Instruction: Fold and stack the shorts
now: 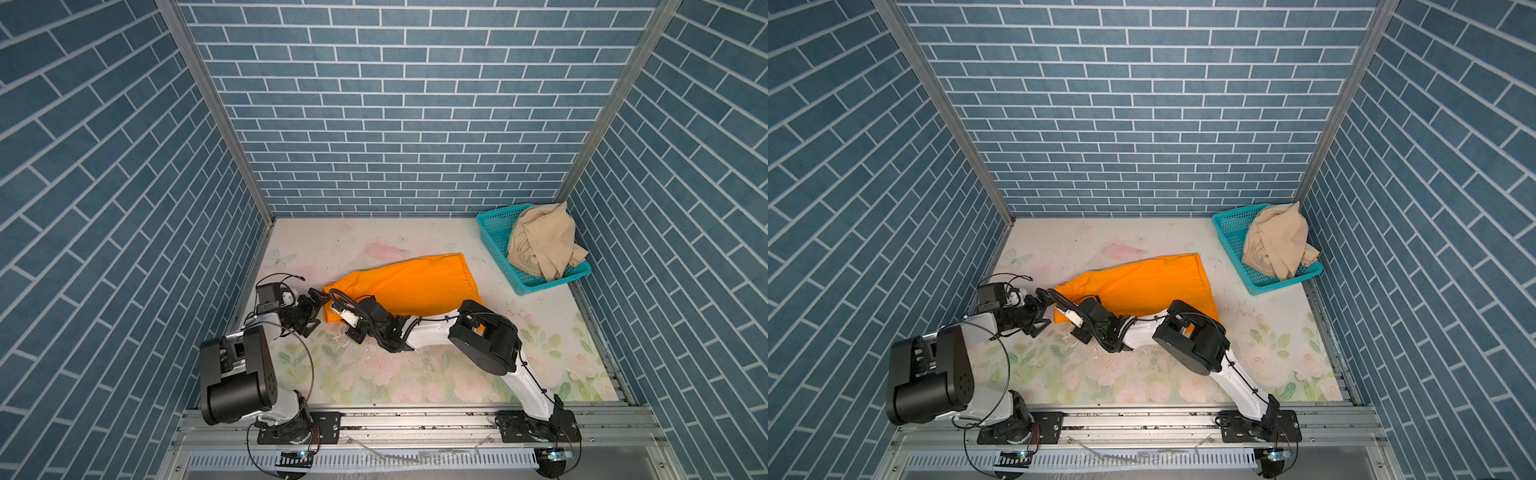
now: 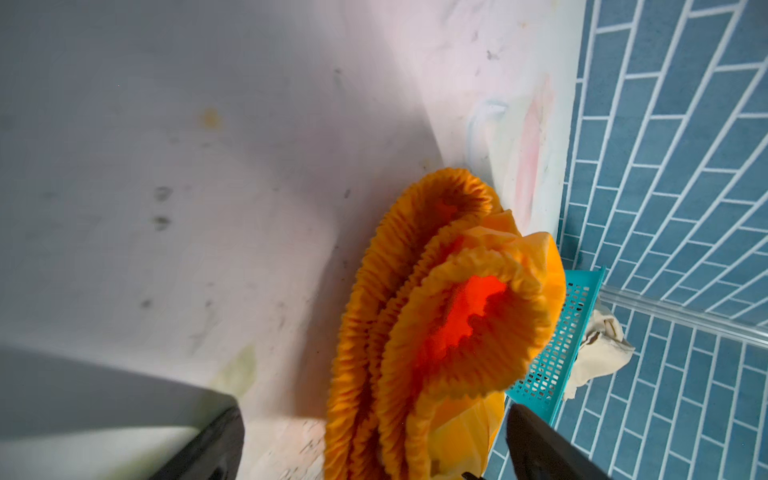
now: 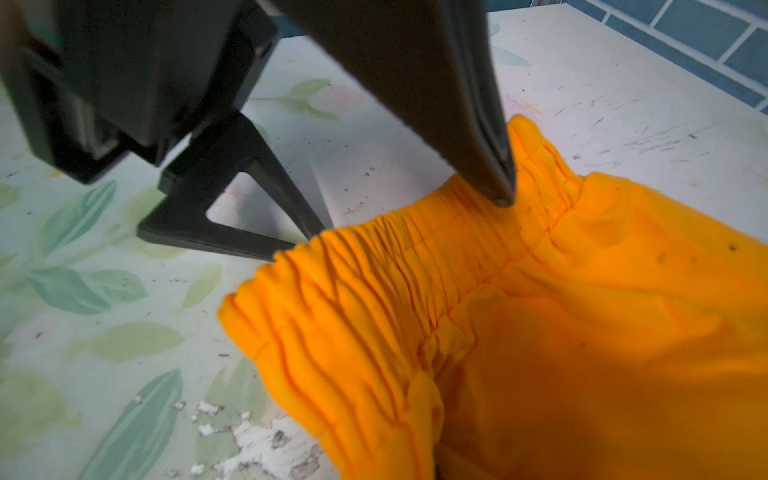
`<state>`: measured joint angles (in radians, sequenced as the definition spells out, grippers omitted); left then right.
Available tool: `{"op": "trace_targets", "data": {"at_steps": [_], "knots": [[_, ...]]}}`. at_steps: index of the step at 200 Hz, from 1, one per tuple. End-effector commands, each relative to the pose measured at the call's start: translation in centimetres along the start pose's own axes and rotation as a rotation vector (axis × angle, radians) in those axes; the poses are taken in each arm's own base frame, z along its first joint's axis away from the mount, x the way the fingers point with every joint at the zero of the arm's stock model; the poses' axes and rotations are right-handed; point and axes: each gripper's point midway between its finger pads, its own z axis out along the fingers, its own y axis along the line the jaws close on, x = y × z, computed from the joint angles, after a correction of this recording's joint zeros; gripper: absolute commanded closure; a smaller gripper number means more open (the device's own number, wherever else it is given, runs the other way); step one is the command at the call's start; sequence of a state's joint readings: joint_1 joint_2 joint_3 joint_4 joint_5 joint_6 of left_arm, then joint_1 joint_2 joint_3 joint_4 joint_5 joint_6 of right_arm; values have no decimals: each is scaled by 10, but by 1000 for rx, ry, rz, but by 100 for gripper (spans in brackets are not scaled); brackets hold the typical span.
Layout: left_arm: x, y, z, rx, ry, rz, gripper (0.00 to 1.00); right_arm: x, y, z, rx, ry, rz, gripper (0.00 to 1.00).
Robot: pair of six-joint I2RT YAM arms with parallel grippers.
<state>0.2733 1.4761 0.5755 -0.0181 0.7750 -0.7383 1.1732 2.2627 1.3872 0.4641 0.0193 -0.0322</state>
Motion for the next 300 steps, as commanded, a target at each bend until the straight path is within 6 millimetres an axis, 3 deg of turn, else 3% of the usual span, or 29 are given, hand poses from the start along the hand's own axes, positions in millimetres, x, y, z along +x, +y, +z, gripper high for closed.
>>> {"op": "trace_targets", "data": {"at_steps": [1,13,35,38,54,104,122,144,157,172,187,214,236,257,281,300], "knots": [[-2,-3,14,10,-4,24,0,-35,2,-13,-20,-97,17,100],[-2,-1,17,2,4,33,2,-41,2,-16,-22,-116,21,100],[-2,-3,17,-8,15,61,21,-42,1,-18,-16,-130,33,100],[-2,-4,17,-9,16,66,24,-56,-1,-25,-14,-158,40,100],[1,-6,15,-26,29,84,37,-68,-4,-32,0,-197,64,100],[5,-8,12,-22,25,104,33,-87,-2,-35,-18,-258,88,100],[3,-13,14,-11,31,117,52,-86,4,-35,-44,-248,75,100],[-1,-18,11,-27,33,143,85,-81,10,-32,-68,-220,71,100],[2,-14,7,-72,50,156,100,-82,10,-34,-74,-213,72,78],[1,-18,-4,-132,70,182,100,-87,3,-45,-61,-199,88,56],[7,-16,-21,-215,104,202,100,-91,-14,-65,-46,-157,150,48],[2,-22,-63,-335,129,243,100,-64,-59,-111,10,-30,322,46],[-15,-39,-102,-408,80,282,100,-16,-96,-159,110,80,470,41],[-27,-68,-129,-451,45,335,100,32,-111,-193,184,216,531,41],[-25,-97,-128,-479,53,386,100,83,-108,-217,218,351,568,47],[-11,-113,-107,-513,92,440,100,107,-100,-223,207,385,585,55]]}}
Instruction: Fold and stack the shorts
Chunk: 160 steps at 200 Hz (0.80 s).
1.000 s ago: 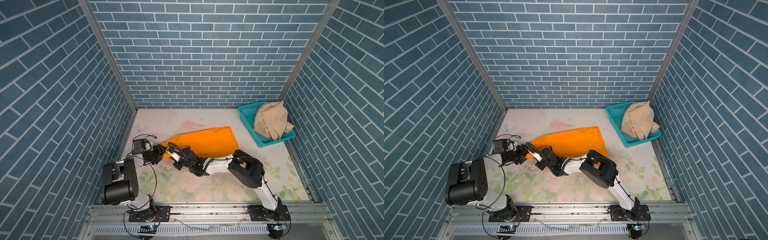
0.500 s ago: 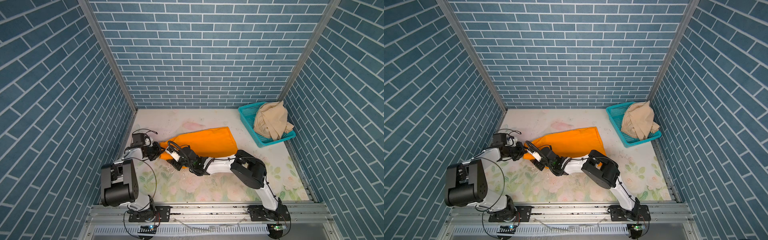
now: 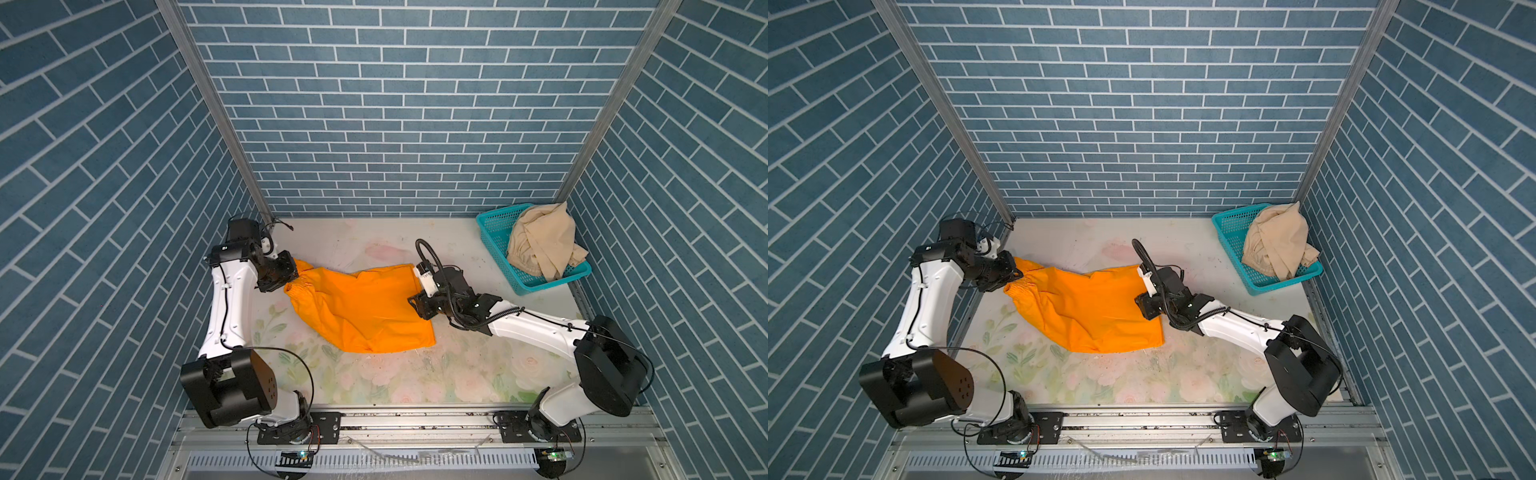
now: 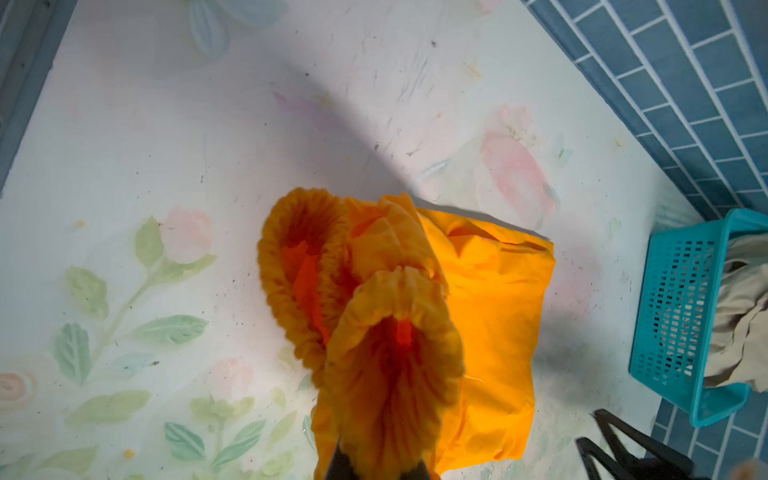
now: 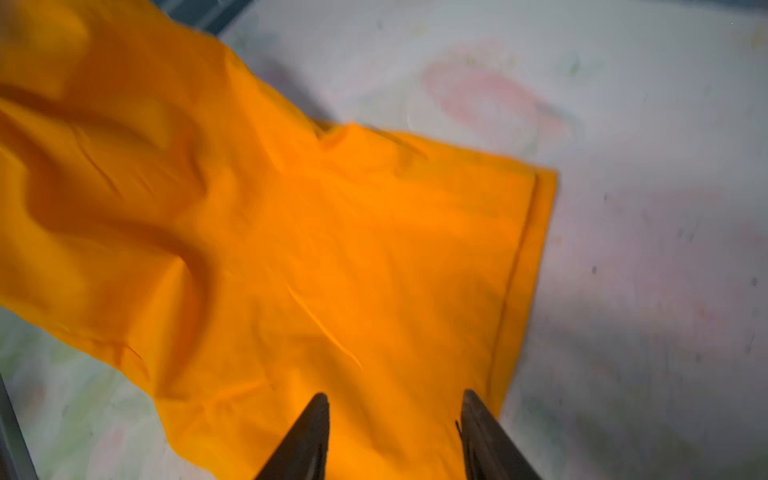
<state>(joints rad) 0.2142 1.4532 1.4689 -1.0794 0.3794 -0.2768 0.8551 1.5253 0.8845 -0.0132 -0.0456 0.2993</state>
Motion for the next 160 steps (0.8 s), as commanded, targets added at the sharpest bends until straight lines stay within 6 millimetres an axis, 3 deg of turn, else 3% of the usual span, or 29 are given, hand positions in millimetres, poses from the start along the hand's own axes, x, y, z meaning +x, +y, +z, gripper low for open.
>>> {"op": "trace_targets", "data": {"at_steps": [1,29,82,108,160], "knots": [[32,-16,16,-84,152,49,100,59,-11,-4,25,163,51,56],[43,-54,37,-107,182,108,100,83,-4,-1,-38,191,72,66],[65,-132,57,-157,212,250,100,115,-11,-5,-37,204,61,70],[89,-161,78,-176,257,323,100,114,-12,-9,-39,160,56,70],[139,-196,125,-249,343,445,100,103,-7,-12,-70,90,62,59]]}}
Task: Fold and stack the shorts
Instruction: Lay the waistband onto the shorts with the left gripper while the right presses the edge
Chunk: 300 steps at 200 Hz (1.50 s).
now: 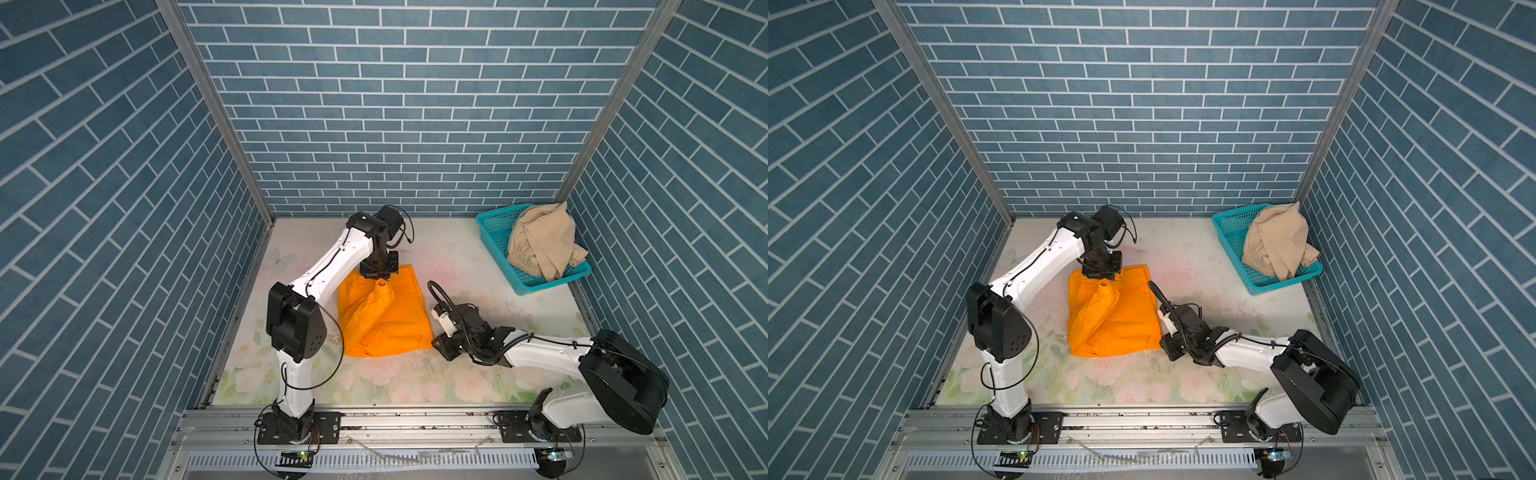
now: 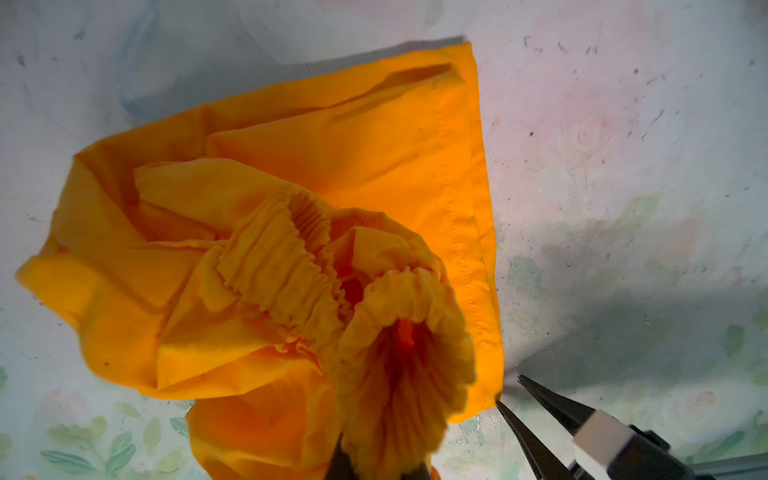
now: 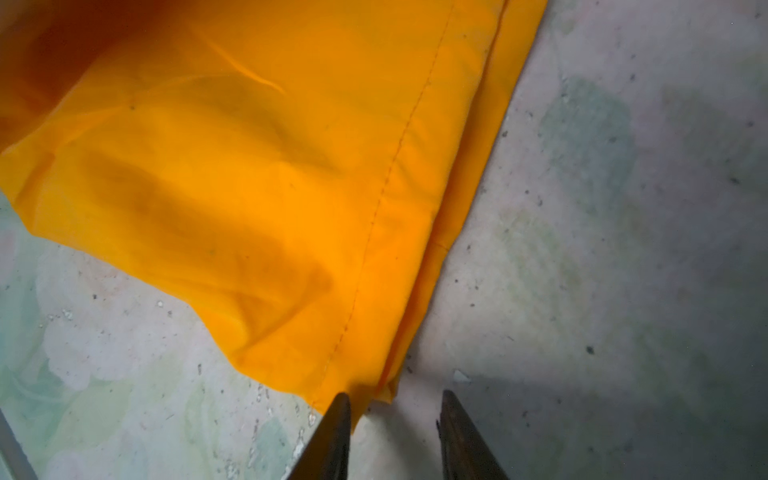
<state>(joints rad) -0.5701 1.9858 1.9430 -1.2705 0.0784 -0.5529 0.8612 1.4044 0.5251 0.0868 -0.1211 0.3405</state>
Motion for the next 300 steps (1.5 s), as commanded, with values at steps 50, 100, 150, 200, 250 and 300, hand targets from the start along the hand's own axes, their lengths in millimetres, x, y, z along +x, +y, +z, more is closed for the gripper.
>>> {"op": "trace_targets", "data": {"at_steps": [50,100,150,200,250,300], "knots": [[23,-47,60,-45,77,76,89,-14,13,-19,-67,-95,27,49],[33,-79,65,30,74,150,0,-23,11,-71,-69,-211,97,37],[2,-57,-9,-4,-104,137,0,-55,7,-94,-63,-264,122,33],[-4,33,-23,-1,-260,-58,0,-97,24,-58,-120,-203,76,38],[3,27,39,174,-312,-34,1,-52,11,3,-100,27,66,50],[-2,48,85,43,-261,-11,0,3,-5,16,-37,220,95,54]]}}
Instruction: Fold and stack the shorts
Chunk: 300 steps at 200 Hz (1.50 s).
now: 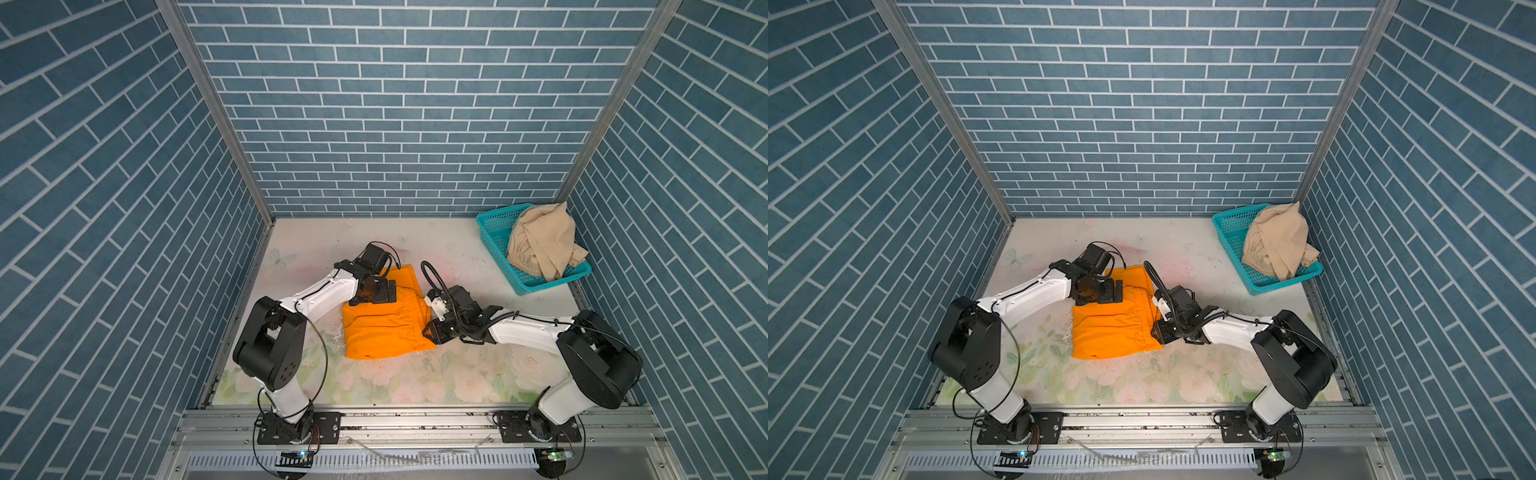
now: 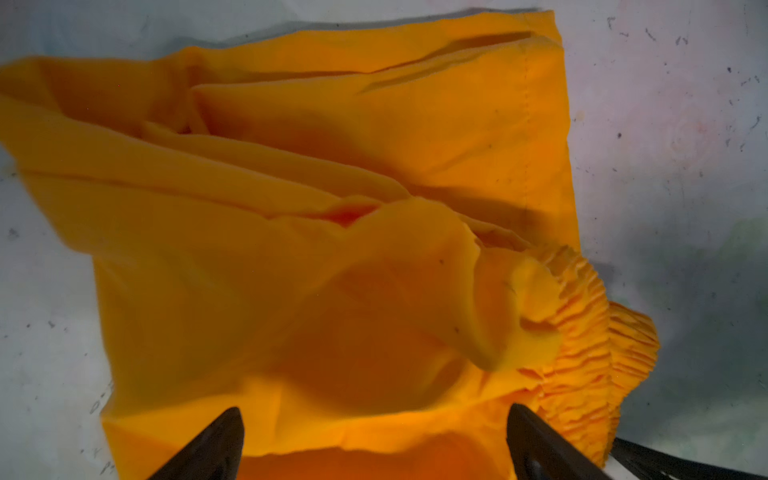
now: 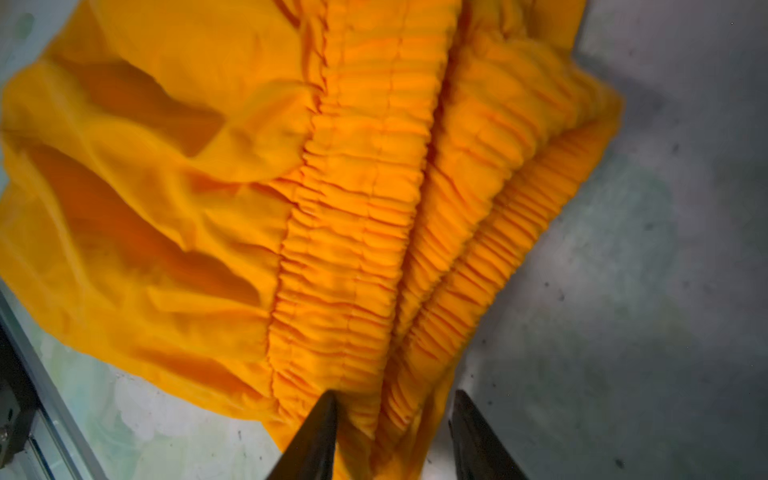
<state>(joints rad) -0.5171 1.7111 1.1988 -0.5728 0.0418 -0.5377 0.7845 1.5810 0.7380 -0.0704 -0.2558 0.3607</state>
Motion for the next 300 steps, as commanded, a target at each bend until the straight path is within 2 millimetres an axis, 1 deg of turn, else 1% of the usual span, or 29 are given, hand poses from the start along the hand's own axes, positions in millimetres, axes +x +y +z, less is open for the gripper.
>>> {"op": "trace_targets", "data": {"at_steps": [1,14,29,37,44,51,60,79,91,107,123,144,160,174,208,229,248,261,275,300], "knots": [[-13,5,13,-29,-37,25,0,24,-7,0,24,91,-6,54],[-12,10,25,-28,-25,13,0,25,-9,-3,40,97,-2,54],[-11,7,36,7,-1,2,0,24,-8,-10,53,97,0,53],[-12,3,36,21,8,3,0,20,-8,-15,59,87,6,52],[-14,-3,33,45,11,5,0,15,-6,-22,64,69,17,50],[-18,-10,25,77,5,7,0,8,-3,-29,58,43,32,48],[-24,-14,12,92,-14,5,0,-1,3,-40,37,6,54,45],[-38,-18,-29,98,-78,9,0,-18,14,-59,-7,-67,103,36],[-43,-12,-54,66,-106,6,0,-24,16,-66,-24,-100,131,30],[-44,0,-82,19,-125,0,0,-27,12,-67,-34,-113,177,27],[-42,9,-102,18,-140,-13,0,-26,7,-60,-58,-106,217,24],[-36,22,-118,35,-160,-47,0,-27,5,-44,-102,-86,253,22],[-30,31,-124,46,-170,-72,0,-27,8,-32,-137,-62,265,21],[-24,40,-128,50,-175,-95,0,-29,12,-25,-170,-57,274,20],[-14,57,-134,43,-179,-121,0,-28,7,-9,-164,-32,300,21],[-10,66,-136,40,-174,-137,0,-25,9,6,-169,-1,318,27],[-8,72,-137,45,-169,-144,0,-24,14,20,-179,24,324,38],[-7,76,-139,51,-171,-148,0,-27,21,30,-191,34,319,42],[-6,80,-141,51,-170,-153,0,-35,31,42,-207,35,299,45],[-4,93,-147,38,-171,-170,0,-61,53,68,-239,36,259,52]]}}
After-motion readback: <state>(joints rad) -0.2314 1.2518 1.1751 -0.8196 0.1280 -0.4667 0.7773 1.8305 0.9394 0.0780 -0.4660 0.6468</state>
